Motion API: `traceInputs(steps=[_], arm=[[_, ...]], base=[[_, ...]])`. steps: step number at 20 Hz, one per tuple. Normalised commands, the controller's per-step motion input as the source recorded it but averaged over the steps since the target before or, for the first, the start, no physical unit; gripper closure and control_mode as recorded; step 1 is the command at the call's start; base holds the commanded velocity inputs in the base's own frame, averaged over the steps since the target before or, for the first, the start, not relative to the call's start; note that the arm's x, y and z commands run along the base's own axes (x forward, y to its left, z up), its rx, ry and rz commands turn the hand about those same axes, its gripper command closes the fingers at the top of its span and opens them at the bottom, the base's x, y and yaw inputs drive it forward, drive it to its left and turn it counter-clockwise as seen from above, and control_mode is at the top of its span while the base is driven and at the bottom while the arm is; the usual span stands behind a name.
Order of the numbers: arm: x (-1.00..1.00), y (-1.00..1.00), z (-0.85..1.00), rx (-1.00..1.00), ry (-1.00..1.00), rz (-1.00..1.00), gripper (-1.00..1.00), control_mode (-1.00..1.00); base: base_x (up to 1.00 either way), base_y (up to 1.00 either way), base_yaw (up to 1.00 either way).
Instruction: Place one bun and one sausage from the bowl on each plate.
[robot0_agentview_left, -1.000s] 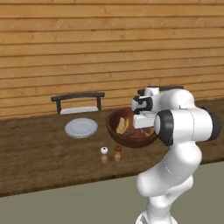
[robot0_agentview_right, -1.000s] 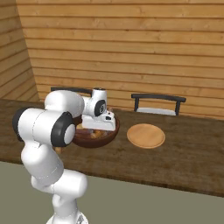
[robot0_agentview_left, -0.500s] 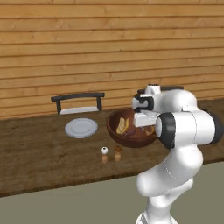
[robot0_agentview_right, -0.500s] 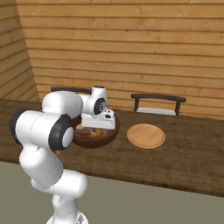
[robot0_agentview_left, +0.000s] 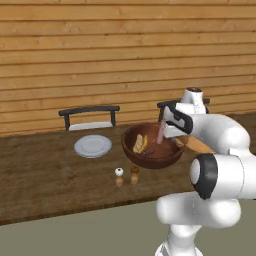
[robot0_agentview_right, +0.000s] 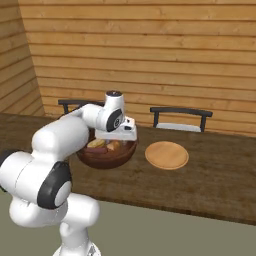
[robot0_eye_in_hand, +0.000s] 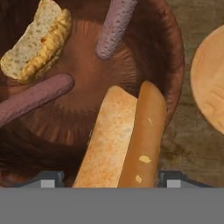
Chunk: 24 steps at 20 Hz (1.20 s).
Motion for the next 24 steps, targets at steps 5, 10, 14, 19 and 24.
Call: traceInputs(steps=[5, 10, 14, 19, 24], arm=[[-0.13, -0.85, 0.37, 0.05, -0.34, 0.00, 1.00, -1.00], [0.16, -0.90, 0.35, 0.11, -0.12, 0.00, 1.00, -1.00], [0.39, -0.69, -0.04, 0.05, 0.07, 0.00, 1.00, -1.00], [0.50, -0.38, -0.34, 0.00, 0.11, 0.00, 1.00, -1.00], [0.40, -0.22, -0.66, 0.00, 0.01, 0.00, 1.00, -1.00]], base=[[0.00, 0.00, 0.00], [0.00, 0.00, 0.00], [0.00, 0.00, 0.00], [0.00, 0.00, 0.00], [0.00, 0.00, 0.00]])
